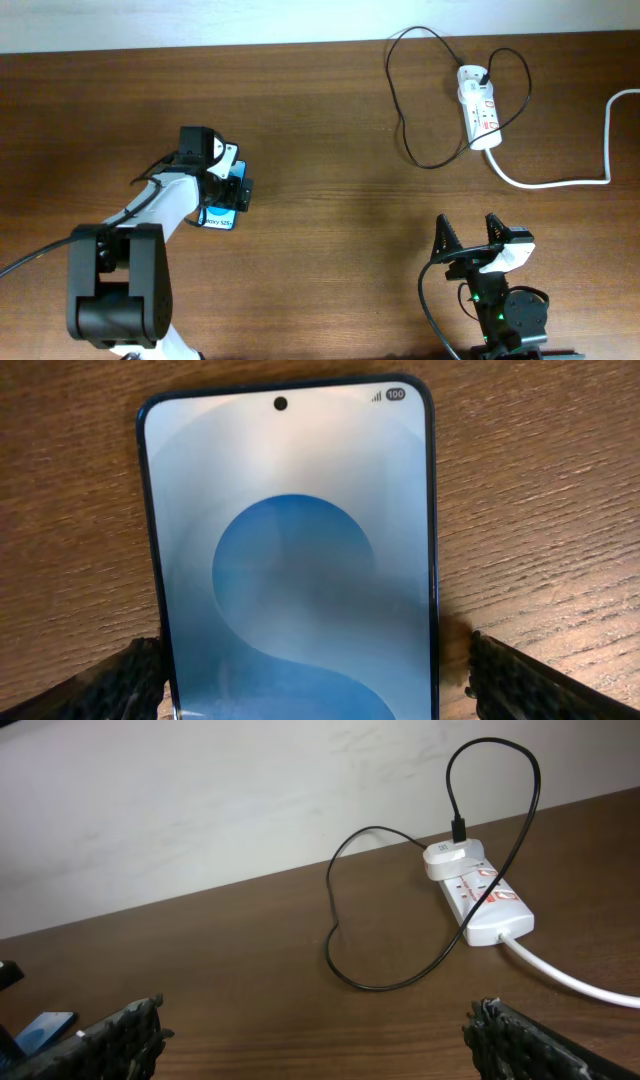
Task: Plug charger to phone and switch on socket
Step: 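Close the left gripper on the phone's top edge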
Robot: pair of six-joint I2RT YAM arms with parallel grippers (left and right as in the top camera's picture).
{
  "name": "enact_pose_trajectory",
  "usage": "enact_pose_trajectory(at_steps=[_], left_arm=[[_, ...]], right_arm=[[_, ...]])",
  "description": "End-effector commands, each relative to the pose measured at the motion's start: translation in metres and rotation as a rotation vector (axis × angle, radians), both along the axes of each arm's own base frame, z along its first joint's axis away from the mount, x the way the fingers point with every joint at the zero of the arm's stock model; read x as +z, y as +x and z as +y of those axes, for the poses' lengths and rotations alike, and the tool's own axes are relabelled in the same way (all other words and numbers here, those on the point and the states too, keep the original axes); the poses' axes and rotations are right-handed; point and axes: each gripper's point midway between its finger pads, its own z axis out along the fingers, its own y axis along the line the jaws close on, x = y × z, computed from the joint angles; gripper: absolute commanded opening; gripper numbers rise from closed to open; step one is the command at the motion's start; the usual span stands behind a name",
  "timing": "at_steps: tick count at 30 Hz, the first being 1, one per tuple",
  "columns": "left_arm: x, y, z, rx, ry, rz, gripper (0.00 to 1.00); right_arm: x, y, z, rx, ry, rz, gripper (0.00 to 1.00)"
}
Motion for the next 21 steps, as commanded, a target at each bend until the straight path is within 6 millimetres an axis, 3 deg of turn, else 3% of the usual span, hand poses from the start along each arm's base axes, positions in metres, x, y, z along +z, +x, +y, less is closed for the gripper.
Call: enact_pose_trajectory(at_steps=[1,21], left_arm=[[-0.028,-0.027,-0.001,-0.006,-0.003,0.098,0.99],[-0.037,-0.041,0.013,0.013,0.071,0.134,0.99]], right_arm=[[-0.003,0.000,-0.001,-0.005,-0.010,0.004,0.98],[-0.003,0.000,-0.001,-0.005,-0.010,0.004,0.98]])
